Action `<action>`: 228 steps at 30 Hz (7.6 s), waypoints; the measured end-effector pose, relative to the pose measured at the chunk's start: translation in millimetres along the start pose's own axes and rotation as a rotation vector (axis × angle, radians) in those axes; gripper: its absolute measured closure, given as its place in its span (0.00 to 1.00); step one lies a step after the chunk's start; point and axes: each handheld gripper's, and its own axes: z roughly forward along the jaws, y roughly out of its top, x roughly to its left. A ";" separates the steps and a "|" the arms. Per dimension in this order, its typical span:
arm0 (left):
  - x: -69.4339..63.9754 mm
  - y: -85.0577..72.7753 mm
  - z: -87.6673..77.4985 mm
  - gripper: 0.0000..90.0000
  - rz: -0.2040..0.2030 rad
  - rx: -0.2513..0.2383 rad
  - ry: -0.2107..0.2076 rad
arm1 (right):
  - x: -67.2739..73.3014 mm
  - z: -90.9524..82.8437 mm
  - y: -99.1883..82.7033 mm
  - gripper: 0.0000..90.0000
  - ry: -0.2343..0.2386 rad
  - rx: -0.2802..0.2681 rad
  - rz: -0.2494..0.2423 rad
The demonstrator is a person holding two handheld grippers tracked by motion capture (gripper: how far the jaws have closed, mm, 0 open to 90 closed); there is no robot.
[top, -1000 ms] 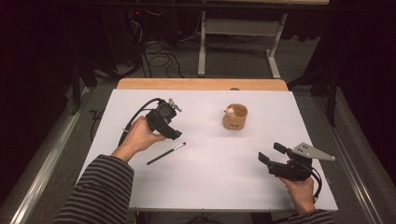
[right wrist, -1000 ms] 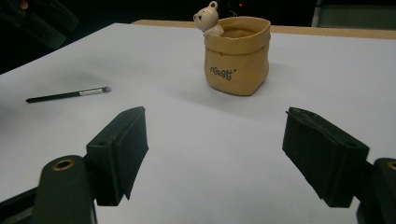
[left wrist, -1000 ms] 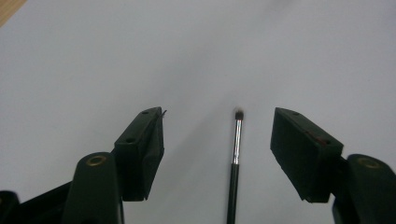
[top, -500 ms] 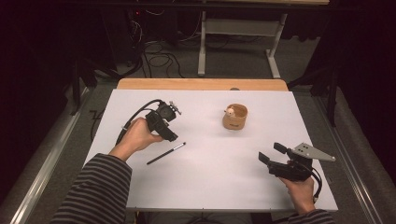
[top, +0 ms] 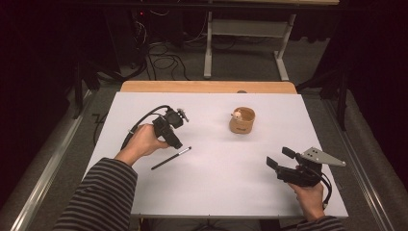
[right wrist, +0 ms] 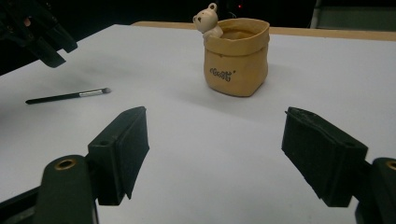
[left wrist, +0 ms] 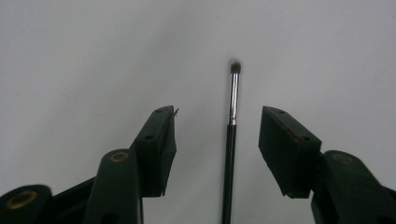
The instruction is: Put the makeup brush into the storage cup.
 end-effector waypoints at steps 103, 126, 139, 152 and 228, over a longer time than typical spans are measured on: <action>-7.8 -21.0 45.8 0.93 0.049 0.186 -0.057 | -1.4 -0.3 -1.0 0.28 -0.008 0.015 0.020; -16.7 -24.3 18.0 0.93 0.066 0.045 -0.075 | -1.0 0.6 -1.2 0.28 -0.005 0.022 0.018; -18.4 -29.6 -4.4 0.93 0.050 -0.099 -0.095 | -0.3 1.4 -1.2 0.28 0.001 0.024 0.014; -20.8 -41.8 -7.2 0.93 0.030 -0.198 -0.130 | 0.8 2.8 -1.4 0.28 0.005 0.035 0.008; -82.9 -63.8 5.5 0.93 0.005 -0.606 -0.259 | 6.3 0.9 -1.0 0.31 0.012 0.019 0.009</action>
